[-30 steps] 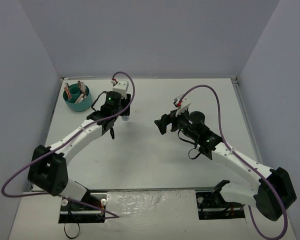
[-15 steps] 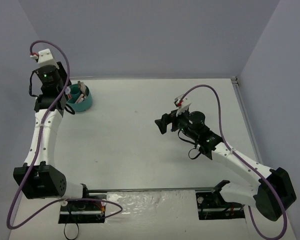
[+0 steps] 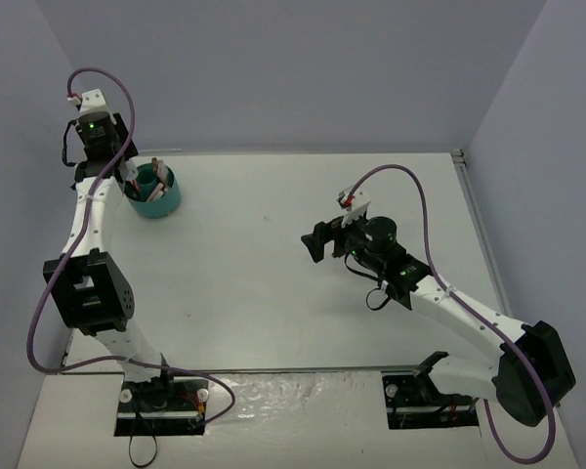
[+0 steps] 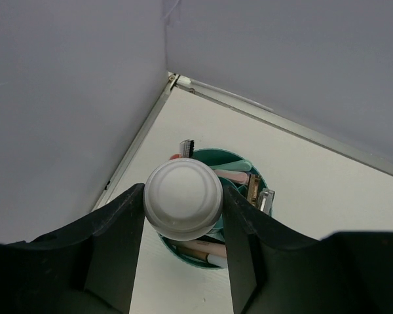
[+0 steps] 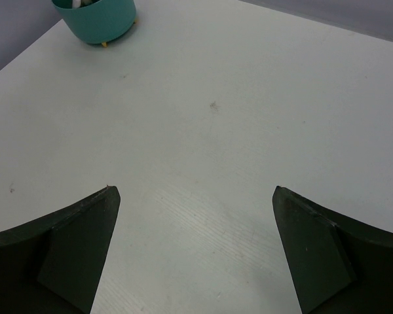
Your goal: Organize the makeup
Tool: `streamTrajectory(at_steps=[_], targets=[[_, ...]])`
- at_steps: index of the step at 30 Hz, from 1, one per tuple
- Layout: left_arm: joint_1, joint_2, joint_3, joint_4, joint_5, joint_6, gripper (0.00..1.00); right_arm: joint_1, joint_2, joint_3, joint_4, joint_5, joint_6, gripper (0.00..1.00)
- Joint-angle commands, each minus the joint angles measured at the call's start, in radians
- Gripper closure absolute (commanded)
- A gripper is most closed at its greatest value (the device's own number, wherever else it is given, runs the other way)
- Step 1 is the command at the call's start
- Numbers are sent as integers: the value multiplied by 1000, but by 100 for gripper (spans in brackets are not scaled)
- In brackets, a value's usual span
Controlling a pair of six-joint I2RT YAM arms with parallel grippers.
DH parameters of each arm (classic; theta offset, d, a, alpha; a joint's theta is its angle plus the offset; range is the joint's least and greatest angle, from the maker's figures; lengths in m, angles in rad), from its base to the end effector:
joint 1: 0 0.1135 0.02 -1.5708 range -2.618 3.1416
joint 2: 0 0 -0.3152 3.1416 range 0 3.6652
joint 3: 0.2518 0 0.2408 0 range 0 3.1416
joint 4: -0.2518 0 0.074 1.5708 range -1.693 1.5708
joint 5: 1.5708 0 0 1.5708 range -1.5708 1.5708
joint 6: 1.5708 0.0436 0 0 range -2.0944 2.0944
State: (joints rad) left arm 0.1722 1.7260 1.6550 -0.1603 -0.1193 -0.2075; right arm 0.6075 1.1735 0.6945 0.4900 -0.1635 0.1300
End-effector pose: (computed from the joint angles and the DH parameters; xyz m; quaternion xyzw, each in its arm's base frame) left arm 0.4127 0.0770 0.4413 -0.1840 0.7615 0.0358 0.6204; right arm 0.2009 0.1483 0.3512 -0.2222 0.6672 0.3090 0.6403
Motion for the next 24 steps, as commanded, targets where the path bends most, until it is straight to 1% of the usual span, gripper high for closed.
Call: streamTrajectory(at_steps=[1, 9, 13, 24], targets=[[7, 16, 119, 122, 47, 5, 100, -5, 9, 23, 85, -4, -1, 0], [7, 90, 145, 155, 80, -32, 100, -6, 37, 26, 88, -5, -4, 0], [7, 99, 122, 200, 92, -34, 100, -6, 48, 26, 91, -7, -4, 0], [7, 131, 110, 179, 115, -26, 100, -6, 65, 28, 94, -10, -1, 0]])
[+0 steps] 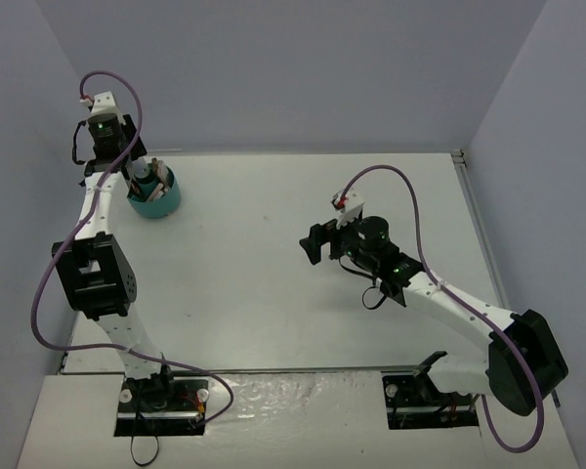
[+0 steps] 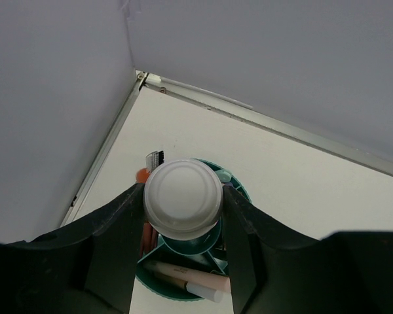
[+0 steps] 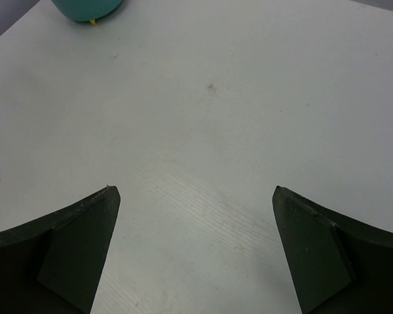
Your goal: Organize the makeup
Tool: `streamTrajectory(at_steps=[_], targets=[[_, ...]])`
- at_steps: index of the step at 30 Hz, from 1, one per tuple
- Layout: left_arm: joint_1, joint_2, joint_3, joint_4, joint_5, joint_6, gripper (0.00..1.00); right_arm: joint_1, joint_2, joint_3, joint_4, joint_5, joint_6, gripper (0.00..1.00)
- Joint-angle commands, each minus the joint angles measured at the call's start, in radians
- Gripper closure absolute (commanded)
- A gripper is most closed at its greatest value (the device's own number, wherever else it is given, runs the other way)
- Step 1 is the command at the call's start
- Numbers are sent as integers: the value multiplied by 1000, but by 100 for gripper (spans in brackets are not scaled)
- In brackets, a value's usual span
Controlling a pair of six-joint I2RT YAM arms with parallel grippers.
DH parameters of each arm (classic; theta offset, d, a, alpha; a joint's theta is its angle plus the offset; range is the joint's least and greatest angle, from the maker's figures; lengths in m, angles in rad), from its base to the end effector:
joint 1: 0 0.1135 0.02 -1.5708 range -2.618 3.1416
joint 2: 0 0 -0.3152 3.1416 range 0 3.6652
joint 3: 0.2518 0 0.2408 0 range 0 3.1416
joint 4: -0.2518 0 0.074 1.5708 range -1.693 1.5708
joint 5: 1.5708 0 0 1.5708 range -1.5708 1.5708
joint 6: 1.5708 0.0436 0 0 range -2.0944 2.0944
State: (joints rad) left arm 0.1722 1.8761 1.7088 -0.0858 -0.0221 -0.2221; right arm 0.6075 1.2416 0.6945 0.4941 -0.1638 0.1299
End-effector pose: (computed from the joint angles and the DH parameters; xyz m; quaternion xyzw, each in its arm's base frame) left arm 0.4614 0.0812 0.4050 -0.1615 0.7740 -0.0065 0.6122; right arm 0.2138 0.1573 0.3355 -0.2257 0.6893 0.3025 0.6183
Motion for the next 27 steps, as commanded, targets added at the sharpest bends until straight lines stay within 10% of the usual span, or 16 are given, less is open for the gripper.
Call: streamTrajectory(at_steps=[1, 27], targets=[[7, -15, 54, 100, 17, -12, 100, -6, -1, 29, 90, -9, -2, 0], [4, -85, -29, 107, 22, -14, 100, -6, 29, 34, 99, -17, 3, 0]])
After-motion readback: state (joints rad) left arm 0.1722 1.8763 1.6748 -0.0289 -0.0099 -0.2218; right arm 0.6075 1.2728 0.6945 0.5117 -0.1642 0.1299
